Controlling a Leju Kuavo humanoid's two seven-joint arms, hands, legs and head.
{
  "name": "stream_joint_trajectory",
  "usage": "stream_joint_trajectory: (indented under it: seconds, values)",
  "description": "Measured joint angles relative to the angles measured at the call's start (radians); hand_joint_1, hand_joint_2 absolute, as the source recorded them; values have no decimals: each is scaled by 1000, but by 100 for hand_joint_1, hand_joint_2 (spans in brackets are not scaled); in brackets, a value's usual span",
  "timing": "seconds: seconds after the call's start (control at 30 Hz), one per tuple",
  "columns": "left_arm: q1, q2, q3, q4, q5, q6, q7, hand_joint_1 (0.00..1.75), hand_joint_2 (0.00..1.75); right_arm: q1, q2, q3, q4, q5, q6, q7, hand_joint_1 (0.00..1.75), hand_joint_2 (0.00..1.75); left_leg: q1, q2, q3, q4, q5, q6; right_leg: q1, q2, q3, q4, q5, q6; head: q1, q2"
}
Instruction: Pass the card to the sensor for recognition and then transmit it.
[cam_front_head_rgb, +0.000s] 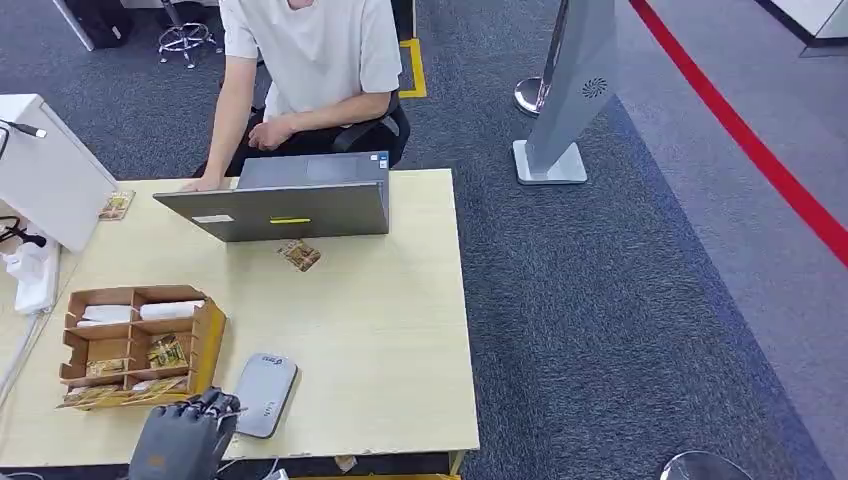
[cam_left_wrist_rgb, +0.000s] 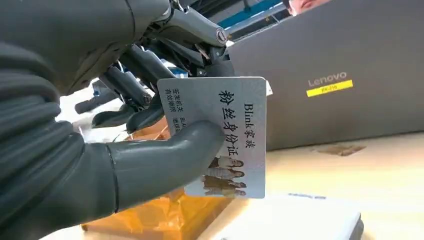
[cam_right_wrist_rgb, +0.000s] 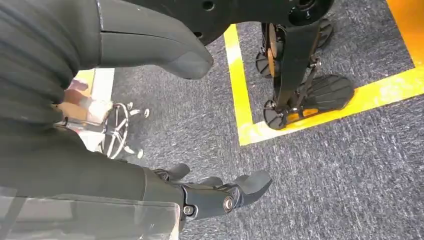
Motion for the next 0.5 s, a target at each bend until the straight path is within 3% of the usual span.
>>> stream_joint_trajectory:
  seconds: [0.5]
  values:
    - [-1,-19,0,85,6,8,34,175,175,-1,0,-11,0,32,0,2,0,175,0,0,0,0,0,0,0,0,0,0,0,0,0,0]
